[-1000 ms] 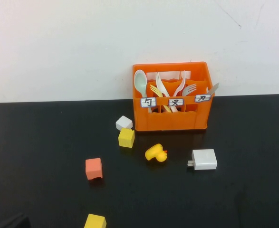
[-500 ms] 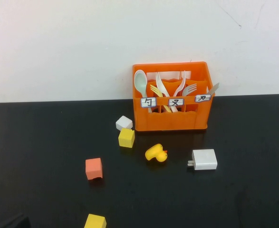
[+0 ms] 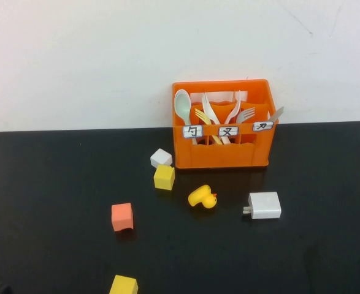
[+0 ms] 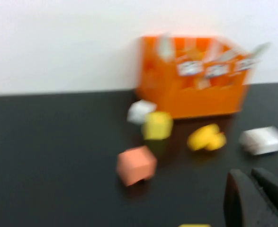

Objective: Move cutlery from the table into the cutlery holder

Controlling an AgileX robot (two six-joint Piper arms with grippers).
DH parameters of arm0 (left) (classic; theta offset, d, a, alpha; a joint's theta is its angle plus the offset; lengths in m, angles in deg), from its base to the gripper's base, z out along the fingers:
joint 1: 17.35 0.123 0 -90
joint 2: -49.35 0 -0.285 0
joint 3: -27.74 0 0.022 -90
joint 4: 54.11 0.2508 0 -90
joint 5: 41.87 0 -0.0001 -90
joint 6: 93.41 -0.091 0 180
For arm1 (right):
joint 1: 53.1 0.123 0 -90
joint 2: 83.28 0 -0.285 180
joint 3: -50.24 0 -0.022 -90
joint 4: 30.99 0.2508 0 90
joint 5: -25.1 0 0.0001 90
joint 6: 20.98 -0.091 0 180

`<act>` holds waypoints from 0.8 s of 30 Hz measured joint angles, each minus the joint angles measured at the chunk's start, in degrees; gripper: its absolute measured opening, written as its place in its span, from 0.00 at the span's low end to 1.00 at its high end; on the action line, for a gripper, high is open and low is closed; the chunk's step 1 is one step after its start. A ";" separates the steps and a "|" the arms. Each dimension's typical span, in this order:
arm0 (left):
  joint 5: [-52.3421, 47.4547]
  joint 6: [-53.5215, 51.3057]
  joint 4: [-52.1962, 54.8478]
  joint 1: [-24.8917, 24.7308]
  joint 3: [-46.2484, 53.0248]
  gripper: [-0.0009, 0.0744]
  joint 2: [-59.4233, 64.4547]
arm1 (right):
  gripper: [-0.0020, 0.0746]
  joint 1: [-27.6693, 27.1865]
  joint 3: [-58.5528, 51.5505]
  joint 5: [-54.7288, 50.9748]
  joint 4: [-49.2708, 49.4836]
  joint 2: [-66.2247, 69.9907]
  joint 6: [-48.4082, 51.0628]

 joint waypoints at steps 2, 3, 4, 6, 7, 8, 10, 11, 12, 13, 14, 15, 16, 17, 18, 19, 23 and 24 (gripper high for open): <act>-0.47 0.00 0.40 3.40 1.88 0.01 -0.24 | 0.02 0.00 0.00 0.00 0.00 0.00 0.00; -0.47 0.00 0.40 4.64 2.67 0.01 -0.24 | 0.02 0.00 0.00 0.00 0.00 0.00 0.00; -0.11 0.00 0.23 6.00 3.69 0.01 -0.24 | 0.02 0.00 0.00 0.00 0.00 0.00 0.00; 1.65 0.00 -1.27 7.92 5.65 0.01 -0.24 | 0.02 0.00 0.00 0.00 0.00 0.00 0.00; 3.03 0.00 -2.26 8.44 6.95 0.01 -0.24 | 0.02 0.00 0.00 0.00 0.00 0.00 0.00; 4.90 0.23 -2.99 8.69 8.17 0.01 -0.24 | 0.02 0.00 0.00 0.00 0.00 0.00 0.00; 8.18 1.43 -3.59 8.91 9.28 0.01 -0.24 | 0.02 0.00 0.00 0.00 0.00 0.00 0.00; 9.39 2.22 -3.43 8.91 9.28 0.01 -0.34 | 0.02 0.00 0.00 0.00 0.00 0.00 0.00; 10.18 3.06 -3.12 8.91 9.28 0.01 -0.34 | 0.02 0.00 0.00 0.00 0.00 0.00 0.00; 10.43 4.04 -2.63 8.91 9.28 0.01 -0.34 | 0.02 0.00 0.00 0.00 0.00 0.00 0.00; 10.45 4.90 -1.74 8.91 9.28 0.01 -0.34 | 0.02 0.00 0.00 0.00 0.00 0.00 0.00; 10.45 5.64 -0.70 8.91 9.28 0.01 -0.34 | 0.02 0.03 0.00 0.00 0.00 0.00 0.00; 10.45 6.68 0.92 8.91 9.28 0.01 -0.34 | 0.02 0.03 0.00 0.00 0.00 0.00 0.00; 10.45 8.07 2.85 8.91 9.28 0.01 -0.34 | 0.02 0.03 0.00 0.00 0.00 0.00 0.00; 10.45 9.25 4.60 8.91 9.28 0.01 -0.34 | 0.02 0.03 0.00 0.00 0.00 0.00 0.00; 10.55 10.65 5.80 8.91 9.28 0.01 -0.34 | 0.02 0.03 0.00 0.00 0.00 0.00 0.00; 10.66 13.53 8.01 8.91 9.28 0.01 -0.34 | 0.02 0.03 0.00 0.00 0.00 0.00 0.00; 10.66 14.20 8.14 8.91 9.28 0.01 -0.34 | 0.02 0.03 0.00 0.00 0.00 0.00 0.00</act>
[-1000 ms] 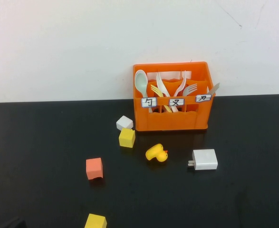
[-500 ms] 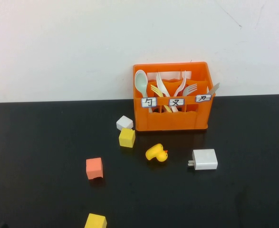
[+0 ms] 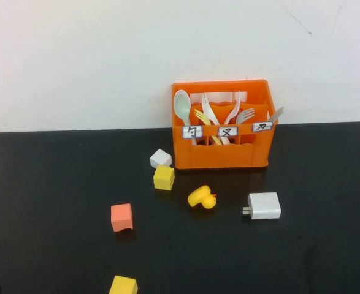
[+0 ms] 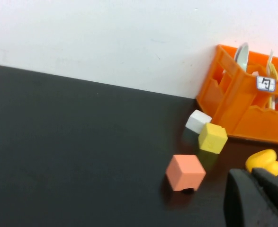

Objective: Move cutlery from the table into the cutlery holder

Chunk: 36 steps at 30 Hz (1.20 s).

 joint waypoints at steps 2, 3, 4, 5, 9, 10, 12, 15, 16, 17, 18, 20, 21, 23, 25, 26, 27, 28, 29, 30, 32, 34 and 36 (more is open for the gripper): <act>0.00 2.07 -1.16 0.60 0.00 0.01 0.00 | 0.02 0.00 0.00 0.00 0.00 0.00 0.00; 0.00 2.55 -1.68 1.28 0.00 0.01 0.00 | 0.02 0.00 0.00 0.00 0.00 0.00 0.00; 0.00 2.83 -2.64 2.17 0.00 0.01 0.00 | 0.02 0.00 0.00 0.00 0.00 0.00 0.00; 0.00 3.10 -3.30 3.15 0.00 0.01 0.00 | 0.02 0.00 0.00 0.00 0.00 0.00 0.00; 0.00 1.60 -4.17 6.79 0.00 0.01 0.00 | 0.02 0.00 0.00 0.00 0.00 0.00 0.00; -0.25 0.15 -4.48 7.50 0.00 0.01 0.00 | 0.02 0.00 0.00 0.00 0.00 0.00 0.00; -1.26 -3.23 -5.89 8.34 0.00 0.01 0.00 | 0.02 0.00 0.00 0.00 0.00 0.00 0.00; -4.17 -7.28 -8.89 9.22 0.00 0.01 0.00 | 0.02 0.00 0.00 0.00 0.00 0.00 0.00; -5.06 -7.98 -9.54 9.25 0.00 0.01 0.00 | 0.02 0.00 0.00 0.00 0.00 0.00 0.00; -5.33 -8.40 -9.94 9.25 0.00 0.01 0.00 | 0.02 0.00 0.00 0.00 0.00 0.00 0.00; -5.46 -8.72 -10.08 9.25 0.00 0.01 0.00 | 0.02 0.00 0.00 0.00 0.00 0.00 0.00; -5.73 -8.80 -10.29 9.25 0.00 0.01 0.00 | 0.02 0.00 0.00 0.00 0.00 0.00 0.00; -6.03 -8.82 -10.29 9.25 0.00 0.01 0.00 | 0.02 0.00 0.00 0.00 0.00 0.00 0.00; -6.99 -8.93 -10.42 9.25 -0.10 0.01 0.00 | 0.02 0.00 0.00 0.00 0.00 0.00 0.00; -7.21 -8.93 -10.42 9.25 -0.10 0.01 0.00 | 0.02 0.00 0.00 0.00 0.00 0.00 0.00; -7.21 -8.93 -10.42 9.25 -0.10 0.01 0.00 | 0.02 0.00 0.00 0.00 0.00 0.00 0.00; -7.33 -8.93 -10.42 9.25 -0.10 0.01 0.00 | 0.02 0.00 0.00 0.00 0.00 0.00 0.00; -7.33 -8.93 -10.53 9.25 -0.10 0.01 0.00 | 0.02 0.00 0.00 0.00 0.00 0.00 0.00; -7.33 -8.93 -10.51 9.25 -0.10 0.01 0.00 | 0.02 0.00 0.00 0.00 0.00 0.00 0.00; -7.33 -8.93 -10.51 9.25 -0.10 0.01 0.00 | 0.02 0.00 0.00 0.00 0.00 0.00 0.00; -7.33 -8.93 -10.51 9.25 -0.10 0.01 0.00 | 0.02 0.00 0.00 0.00 0.00 0.00 0.00; -7.33 -8.93 -10.51 9.25 -0.10 0.01 0.00 | 0.02 0.00 0.00 0.00 0.00 0.00 0.00; -7.33 -8.93 -10.51 9.25 -0.10 0.01 0.00 | 0.02 0.00 0.00 0.00 0.00 0.00 0.00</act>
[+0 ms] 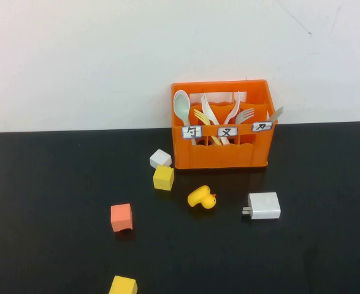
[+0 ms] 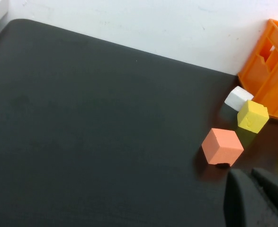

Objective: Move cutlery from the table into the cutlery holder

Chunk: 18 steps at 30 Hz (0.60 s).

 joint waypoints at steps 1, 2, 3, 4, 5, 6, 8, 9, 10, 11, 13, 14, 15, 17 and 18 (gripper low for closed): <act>0.00 0.00 0.00 0.00 0.00 0.01 0.00 | 0.02 0.00 0.00 0.00 0.00 0.00 0.00; 0.00 0.00 0.00 0.00 0.00 0.01 0.00 | 0.02 0.00 0.00 0.00 0.00 0.00 0.00; 0.00 -0.33 0.00 0.00 0.00 0.01 0.00 | 0.02 0.00 0.00 0.00 0.00 0.00 0.00; 0.00 -0.81 0.00 0.00 0.00 0.01 0.00 | 0.02 0.00 0.00 0.00 0.00 0.00 0.00; 0.00 -1.53 0.00 0.00 0.00 0.01 0.00 | 0.02 0.00 0.00 0.00 0.00 0.00 0.00; 0.00 -2.55 0.00 0.00 0.00 0.01 0.00 | 0.02 0.00 0.00 0.00 0.00 0.00 0.00; 0.00 -4.69 0.00 0.00 0.00 0.01 0.00 | 0.02 0.00 0.00 0.00 0.00 0.00 0.00; 0.00 -5.88 0.00 0.00 0.00 0.01 0.00 | 0.02 0.00 0.00 0.00 0.00 0.00 0.00; 0.00 -6.94 0.00 0.00 0.00 0.01 0.00 | 0.02 0.00 0.00 0.00 0.00 0.00 0.00; 0.00 -7.53 0.00 0.00 0.00 0.01 0.00 | 0.02 0.00 0.00 0.00 0.00 0.00 0.00; 0.00 -8.15 0.00 0.00 0.00 0.01 0.00 | 0.02 0.00 0.00 0.00 0.00 0.00 0.00; -0.08 -8.35 0.00 0.00 0.00 0.01 0.00 | 0.02 0.00 0.00 0.00 0.00 0.00 0.00; -0.08 -8.41 0.00 0.00 0.00 0.01 0.00 | 0.02 0.00 0.00 0.00 0.00 0.00 0.00; -0.08 -8.50 0.00 0.00 0.00 0.01 0.00 | 0.02 0.00 0.00 0.00 0.00 0.00 0.00; -0.08 -8.50 0.00 0.00 0.00 0.01 0.00 | 0.02 0.00 0.00 0.00 0.00 0.00 0.00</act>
